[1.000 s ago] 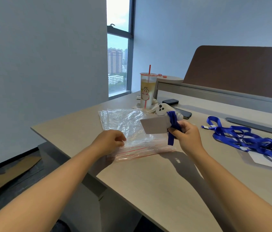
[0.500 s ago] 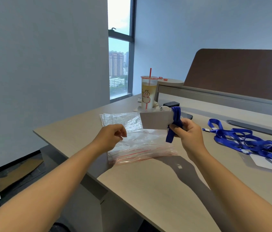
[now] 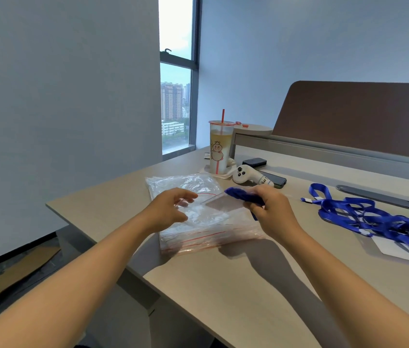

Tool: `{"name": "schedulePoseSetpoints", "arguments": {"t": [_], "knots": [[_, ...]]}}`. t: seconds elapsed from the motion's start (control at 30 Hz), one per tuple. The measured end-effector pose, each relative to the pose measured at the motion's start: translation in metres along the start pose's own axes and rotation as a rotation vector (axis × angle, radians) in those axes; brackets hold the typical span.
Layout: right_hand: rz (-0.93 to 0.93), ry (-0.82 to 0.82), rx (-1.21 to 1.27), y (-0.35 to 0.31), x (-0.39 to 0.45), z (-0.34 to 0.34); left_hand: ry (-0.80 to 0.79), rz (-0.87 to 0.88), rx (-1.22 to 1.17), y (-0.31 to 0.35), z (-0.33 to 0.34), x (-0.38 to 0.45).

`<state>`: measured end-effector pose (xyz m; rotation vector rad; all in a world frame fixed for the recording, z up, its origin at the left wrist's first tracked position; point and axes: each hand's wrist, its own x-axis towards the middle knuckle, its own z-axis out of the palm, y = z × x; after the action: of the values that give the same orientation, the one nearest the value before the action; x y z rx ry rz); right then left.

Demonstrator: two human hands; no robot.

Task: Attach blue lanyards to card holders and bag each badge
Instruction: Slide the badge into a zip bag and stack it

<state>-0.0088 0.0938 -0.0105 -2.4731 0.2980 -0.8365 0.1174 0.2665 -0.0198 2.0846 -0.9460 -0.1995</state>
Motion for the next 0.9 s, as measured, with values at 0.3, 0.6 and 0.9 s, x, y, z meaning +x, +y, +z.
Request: {"name": "schedulePoseSetpoints", "arguments": {"t": [0.3,0.6,0.9], "knots": [[0.048,0.082,0.179,-0.018,0.01,-0.002,-0.069,0.078,-0.117,0.027,-0.001,0.002],[0.011,0.086,0.268,-0.023,0.016,-0.015,0.128,0.106,-0.246,0.038,-0.004,0.009],[0.009,0.014,0.172,-0.028,0.024,-0.02,0.19,0.084,-0.408,0.047,-0.005,0.015]]}}
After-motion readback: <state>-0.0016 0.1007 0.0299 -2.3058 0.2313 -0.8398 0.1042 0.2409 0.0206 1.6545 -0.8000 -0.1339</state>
